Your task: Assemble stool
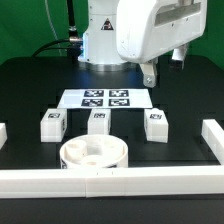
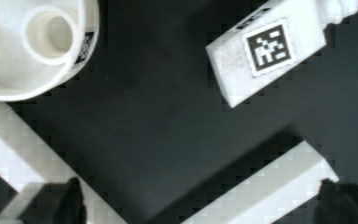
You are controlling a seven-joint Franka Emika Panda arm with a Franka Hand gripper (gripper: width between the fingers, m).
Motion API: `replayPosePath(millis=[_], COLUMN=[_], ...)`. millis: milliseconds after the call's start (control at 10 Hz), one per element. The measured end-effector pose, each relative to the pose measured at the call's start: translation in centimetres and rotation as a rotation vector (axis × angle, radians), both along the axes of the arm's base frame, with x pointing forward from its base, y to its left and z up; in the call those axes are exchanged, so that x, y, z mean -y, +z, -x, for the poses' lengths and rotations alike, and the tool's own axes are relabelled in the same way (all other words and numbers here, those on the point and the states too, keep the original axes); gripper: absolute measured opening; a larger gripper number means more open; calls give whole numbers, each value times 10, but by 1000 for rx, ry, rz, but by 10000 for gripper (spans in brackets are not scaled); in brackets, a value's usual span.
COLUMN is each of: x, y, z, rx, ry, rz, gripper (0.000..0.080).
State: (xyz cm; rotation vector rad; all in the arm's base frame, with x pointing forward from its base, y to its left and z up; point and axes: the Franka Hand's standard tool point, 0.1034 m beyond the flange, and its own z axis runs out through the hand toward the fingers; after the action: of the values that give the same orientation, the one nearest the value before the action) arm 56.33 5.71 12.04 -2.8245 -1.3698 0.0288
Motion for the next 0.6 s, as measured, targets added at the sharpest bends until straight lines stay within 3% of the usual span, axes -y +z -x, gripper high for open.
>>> replayPosePath(millis=[500,600], x=[2,15], y=[-1,-9], z=[0,4], rx=[3,18], ry=[16,83], rz=[0,-1], gripper=[649,649])
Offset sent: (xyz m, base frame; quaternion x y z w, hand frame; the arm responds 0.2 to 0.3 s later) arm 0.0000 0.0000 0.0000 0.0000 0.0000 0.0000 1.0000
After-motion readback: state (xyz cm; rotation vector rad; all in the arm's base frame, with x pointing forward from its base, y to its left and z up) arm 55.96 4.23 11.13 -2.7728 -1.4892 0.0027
